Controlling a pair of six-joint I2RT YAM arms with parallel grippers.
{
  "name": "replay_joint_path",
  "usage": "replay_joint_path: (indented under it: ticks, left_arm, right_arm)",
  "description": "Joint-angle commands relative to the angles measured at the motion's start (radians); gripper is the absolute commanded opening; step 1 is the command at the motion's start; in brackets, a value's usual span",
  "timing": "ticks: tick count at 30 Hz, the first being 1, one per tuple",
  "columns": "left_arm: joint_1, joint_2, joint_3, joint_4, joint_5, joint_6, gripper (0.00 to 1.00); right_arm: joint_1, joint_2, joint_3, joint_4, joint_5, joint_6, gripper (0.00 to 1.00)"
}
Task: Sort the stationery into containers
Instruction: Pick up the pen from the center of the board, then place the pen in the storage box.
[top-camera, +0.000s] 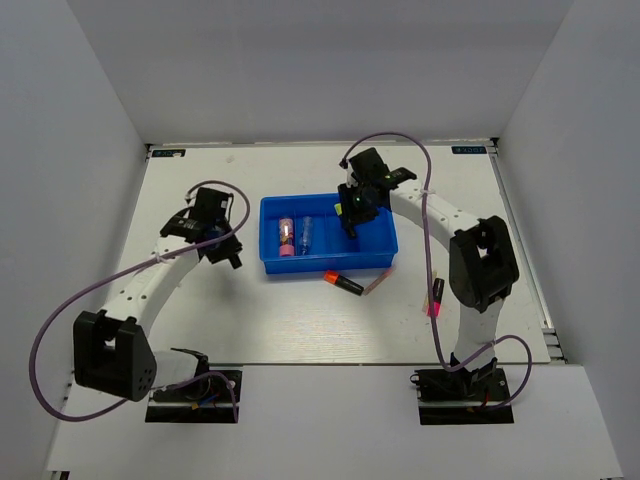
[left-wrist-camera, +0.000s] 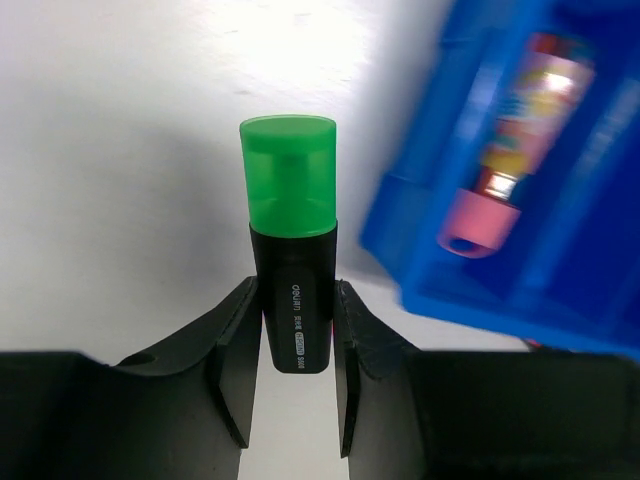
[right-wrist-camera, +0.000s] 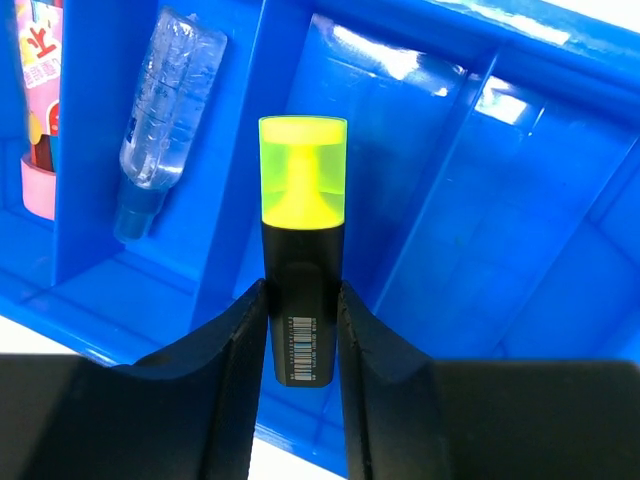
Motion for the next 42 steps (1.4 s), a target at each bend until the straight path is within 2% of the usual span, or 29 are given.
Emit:
replay_joint_path:
  ticks: [1, 2, 6, 7, 10, 12, 13, 14, 15, 17, 18, 19, 20, 21, 22, 23, 25, 26, 27, 29, 31, 32, 33, 36, 37, 40, 42]
  left_arm:
    - [-0.084, -0.015, 0.115, 0.004, 0.03, 0.019, 0.0]
    - [-0.142, 0.004, 0.137, 0.008, 0.028, 0.022, 0.0]
    - [-0.246, 0.1, 0.261, 0.04, 0.022, 0.031, 0.0]
    - [-0.262, 0.119, 0.283, 0.042, 0.022, 0.034, 0.0]
    - [-0.323, 0.211, 0.381, 0.062, 0.017, 0.035, 0.0]
    - [-0.365, 0.292, 0.47, 0.076, 0.023, 0.037, 0.0]
    - [-0.377, 0.317, 0.523, 0.077, 0.034, 0.042, 0.0]
    - [-0.384, 0.361, 0.575, 0.077, 0.04, 0.043, 0.0]
    - [-0.398, 0.413, 0.602, 0.08, 0.045, 0.048, 0.0]
    - [-0.406, 0.49, 0.7, 0.09, 0.082, 0.042, 0.0]
    - [-0.414, 0.533, 0.74, 0.102, 0.091, 0.045, 0.0]
    - [-0.415, 0.579, 0.757, 0.106, 0.108, 0.037, 0.0]
    - [-0.417, 0.594, 0.806, 0.114, 0.112, 0.035, 0.0]
    - [-0.426, 0.649, 0.82, 0.12, 0.114, 0.037, 0.0]
    - [-0.42, 0.669, 0.831, 0.123, 0.117, 0.034, 0.0]
    - [-0.418, 0.685, 0.864, 0.122, 0.12, 0.025, 0.0]
    - [-0.418, 0.74, 0.874, 0.123, 0.128, 0.016, 0.0]
    - [-0.418, 0.754, 0.881, 0.123, 0.144, 0.011, 0.02]
    - [-0.421, 0.771, 0.875, 0.136, 0.152, 0.009, 0.05]
    - [-0.42, 0.798, 0.869, 0.136, 0.166, 0.003, 0.13]
    - [-0.426, 0.812, 0.846, 0.14, 0.174, 0.0, 0.24]
    - [-0.424, 0.814, 0.84, 0.145, 0.175, -0.001, 0.32]
    - [-0.427, 0.815, 0.834, 0.148, 0.18, 0.005, 0.47]
    - [-0.432, 0.82, 0.818, 0.148, 0.181, 0.014, 0.68]
    - [-0.431, 0.814, 0.82, 0.146, 0.181, 0.022, 0.76]
    - [-0.431, 0.793, 0.817, 0.145, 0.183, 0.032, 0.81]
    - [-0.441, 0.748, 0.809, 0.148, 0.174, 0.046, 0.79]
  right_arm:
    - [0.004, 0.009, 0.013, 0.01, 0.001, -0.003, 0.36]
    - [0.008, 0.009, 0.015, 0.007, -0.008, -0.006, 0.47]
    - [0.005, -0.027, 0.018, -0.006, -0.04, -0.017, 0.65]
    - [0.007, -0.035, 0.014, -0.004, -0.043, -0.029, 0.75]
    - [0.001, -0.08, -0.005, -0.006, -0.055, -0.068, 0.78]
    - [-0.005, -0.145, -0.04, -0.004, -0.063, -0.129, 0.67]
    - [-0.011, -0.173, -0.093, 0.032, -0.049, -0.164, 0.44]
    - [-0.021, -0.249, -0.135, 0.066, -0.028, -0.19, 0.01]
    - [-0.025, -0.334, -0.287, 0.138, 0.007, -0.21, 0.0]
    - [-0.036, -0.48, -0.405, 0.275, 0.155, -0.275, 0.0]
    - [-0.042, -0.527, -0.56, 0.363, 0.161, -0.291, 0.0]
    - [-0.054, -0.632, -0.592, 0.402, 0.168, -0.362, 0.1]
    - [-0.053, -0.653, -0.629, 0.387, 0.17, -0.382, 0.39]
    - [-0.056, -0.666, -0.626, 0.364, 0.184, -0.388, 0.74]
    - [-0.062, -0.689, -0.626, 0.305, 0.191, -0.394, 0.76]
    - [-0.073, -0.699, -0.647, 0.275, 0.193, -0.396, 0.66]
    - [-0.087, -0.757, -0.675, 0.269, 0.208, -0.379, 0.25]
    - [-0.099, -0.77, -0.706, 0.261, 0.218, -0.37, 0.12]
    - [-0.099, -0.797, -0.712, 0.255, 0.221, -0.353, 0.09]
    - [-0.11, -0.828, -0.718, 0.22, 0.208, -0.329, 0.18]
    - [-0.111, -0.838, -0.721, 0.206, 0.198, -0.309, 0.23]
    - [-0.12, -0.844, -0.724, 0.198, 0.198, -0.299, 0.23]
    - [-0.123, -0.844, -0.73, 0.192, 0.198, -0.298, 0.24]
    - [-0.137, -0.835, -0.746, 0.2, 0.199, -0.289, 0.31]
    - [-0.143, -0.831, -0.749, 0.189, 0.195, -0.287, 0.41]
    - [-0.159, -0.828, -0.76, 0.169, 0.141, -0.342, 0.68]
    - [-0.171, -0.839, -0.767, 0.165, 0.113, -0.4, 0.71]
